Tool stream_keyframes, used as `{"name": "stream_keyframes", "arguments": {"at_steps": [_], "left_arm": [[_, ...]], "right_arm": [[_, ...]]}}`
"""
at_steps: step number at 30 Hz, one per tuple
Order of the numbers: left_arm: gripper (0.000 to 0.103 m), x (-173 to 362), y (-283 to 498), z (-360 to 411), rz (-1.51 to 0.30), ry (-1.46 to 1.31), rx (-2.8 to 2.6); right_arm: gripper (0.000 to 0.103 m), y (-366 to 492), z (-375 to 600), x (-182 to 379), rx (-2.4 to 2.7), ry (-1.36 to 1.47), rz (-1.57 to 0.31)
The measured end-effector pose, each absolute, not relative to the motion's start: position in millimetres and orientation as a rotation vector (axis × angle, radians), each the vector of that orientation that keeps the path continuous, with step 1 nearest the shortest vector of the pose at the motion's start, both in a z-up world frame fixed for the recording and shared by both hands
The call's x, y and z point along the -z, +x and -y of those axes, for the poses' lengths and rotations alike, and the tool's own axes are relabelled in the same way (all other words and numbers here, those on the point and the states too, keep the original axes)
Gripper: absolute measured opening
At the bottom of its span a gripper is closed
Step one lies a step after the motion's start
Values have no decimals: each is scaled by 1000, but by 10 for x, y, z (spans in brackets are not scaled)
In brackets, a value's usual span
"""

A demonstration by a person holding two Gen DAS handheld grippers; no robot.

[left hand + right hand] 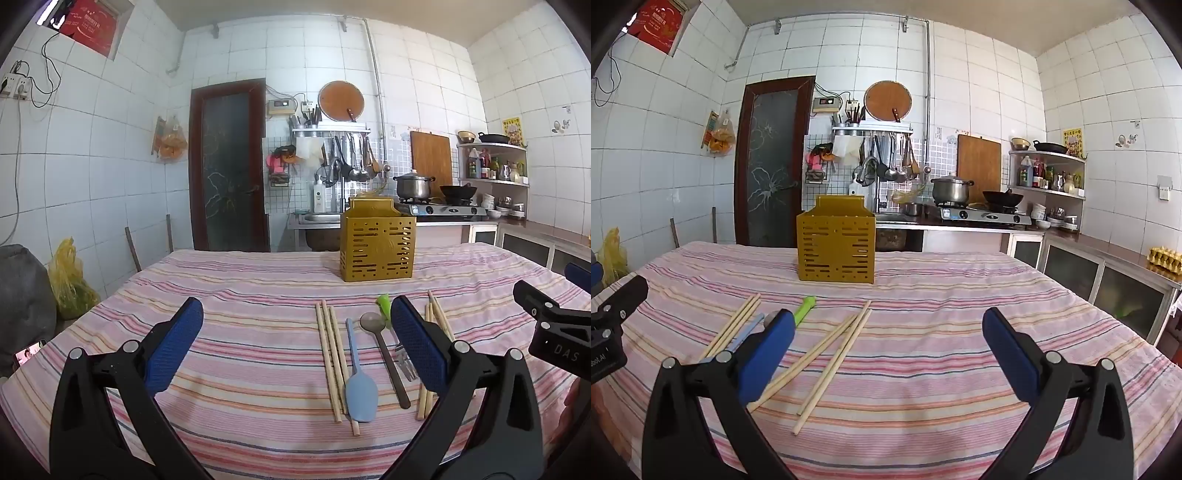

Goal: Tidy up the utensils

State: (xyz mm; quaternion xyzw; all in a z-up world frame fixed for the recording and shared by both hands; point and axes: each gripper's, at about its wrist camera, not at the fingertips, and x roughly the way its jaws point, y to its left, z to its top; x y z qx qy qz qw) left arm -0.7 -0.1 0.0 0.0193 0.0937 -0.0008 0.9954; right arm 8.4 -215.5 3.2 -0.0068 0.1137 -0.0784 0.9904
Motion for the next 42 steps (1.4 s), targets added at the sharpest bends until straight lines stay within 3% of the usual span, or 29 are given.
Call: {"name": "stream_keyframes", "arguments": {"at_steps": [42], "left_arm": [[98,1,33,-36,-203,45,2]], "right_arm": [[99,115,2200,4,166,20,-241]]}}
